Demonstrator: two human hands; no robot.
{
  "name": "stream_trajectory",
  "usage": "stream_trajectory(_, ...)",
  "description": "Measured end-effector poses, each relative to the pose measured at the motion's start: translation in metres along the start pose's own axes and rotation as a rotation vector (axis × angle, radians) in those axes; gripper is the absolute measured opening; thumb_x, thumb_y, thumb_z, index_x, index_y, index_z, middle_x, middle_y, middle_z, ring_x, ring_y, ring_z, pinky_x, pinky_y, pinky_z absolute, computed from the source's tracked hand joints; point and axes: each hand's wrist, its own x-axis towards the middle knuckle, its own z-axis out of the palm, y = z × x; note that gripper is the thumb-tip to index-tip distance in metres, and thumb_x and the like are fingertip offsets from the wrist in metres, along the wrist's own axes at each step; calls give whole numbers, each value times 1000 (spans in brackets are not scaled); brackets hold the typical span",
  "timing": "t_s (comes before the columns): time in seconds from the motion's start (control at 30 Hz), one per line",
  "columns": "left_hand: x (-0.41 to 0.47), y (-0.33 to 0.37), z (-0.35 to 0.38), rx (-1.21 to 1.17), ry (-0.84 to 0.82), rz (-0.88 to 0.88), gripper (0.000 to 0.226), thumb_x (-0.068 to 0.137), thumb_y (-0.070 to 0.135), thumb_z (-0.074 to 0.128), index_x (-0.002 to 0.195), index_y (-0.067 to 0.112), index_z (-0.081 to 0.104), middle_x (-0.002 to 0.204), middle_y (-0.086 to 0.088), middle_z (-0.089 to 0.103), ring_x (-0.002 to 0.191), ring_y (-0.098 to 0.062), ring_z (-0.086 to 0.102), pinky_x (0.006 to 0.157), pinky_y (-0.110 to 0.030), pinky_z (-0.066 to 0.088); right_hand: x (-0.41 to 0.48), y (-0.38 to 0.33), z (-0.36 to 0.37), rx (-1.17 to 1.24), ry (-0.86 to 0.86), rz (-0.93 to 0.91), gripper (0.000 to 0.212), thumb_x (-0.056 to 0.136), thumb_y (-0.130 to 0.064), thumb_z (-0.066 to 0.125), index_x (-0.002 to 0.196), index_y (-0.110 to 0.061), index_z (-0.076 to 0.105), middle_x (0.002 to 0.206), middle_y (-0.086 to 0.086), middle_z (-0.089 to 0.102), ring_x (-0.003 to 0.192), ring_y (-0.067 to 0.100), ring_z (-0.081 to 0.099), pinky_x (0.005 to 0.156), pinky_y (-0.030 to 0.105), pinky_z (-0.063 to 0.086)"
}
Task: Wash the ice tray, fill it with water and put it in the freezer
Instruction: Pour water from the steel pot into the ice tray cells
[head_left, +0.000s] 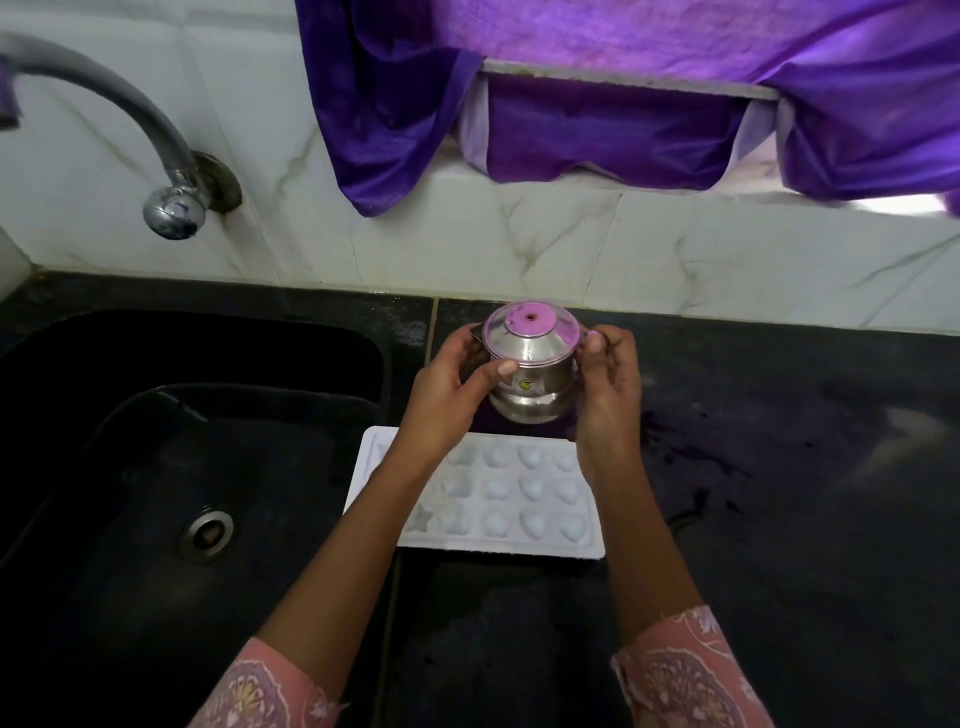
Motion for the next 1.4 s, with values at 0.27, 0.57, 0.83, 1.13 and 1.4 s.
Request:
stream_trajectory(0.27, -44, 2, 20, 79, -108, -13, 47, 89, 29, 57, 133, 20, 44, 125, 8, 56, 114, -4, 53, 94, -18, 45, -33, -11, -22, 91, 288, -50, 16, 96, -17, 48, 82, -24, 52, 84, -4, 56, 82, 12, 53, 77, 31, 46)
stream_trajectory(0.57, -73, -48, -54, 979, -121, -57, 119, 59, 88, 29, 149, 14, 9, 158, -4, 0, 145, -17, -6, 114, -34, -6, -48, -18, -63, 41, 400, -126, 22, 89, -4, 54, 75, -21, 54, 70, -17, 64, 73, -7, 62, 68, 12, 47)
stream_trajectory(0.83, -86, -66, -86, 948, -210, -199, 149, 30, 103, 18, 147, 16, -17, 151, 12, -21, 132, 3, -20, 111, -34, -16, -45, -16, -76, -1, 387, -153, 24, 88, 1, 55, 74, -20, 54, 70, -19, 67, 76, -7, 64, 71, 11, 49)
stream_trajectory(1.13, -89, -86, -88, 860, -224, -219, 150, 28, 102, 29, 148, 22, -14, 157, 6, -12, 135, 2, -17, 110, -41, -18, -46, -8, -83, -159, 363, -148, 34, 86, -7, 61, 67, -35, 62, 73, -14, 66, 86, 11, 63, 77, 24, 48)
stream_trajectory(1.4, -92, -82, -88, 880, -238, -207, 145, 32, 102, 26, 146, 25, -20, 156, 10, -16, 133, 5, -20, 105, -42, -27, -49, -17, -76, -195, 343, -155, 28, 84, -1, 60, 71, -25, 56, 70, -27, 66, 77, -12, 62, 72, 8, 47)
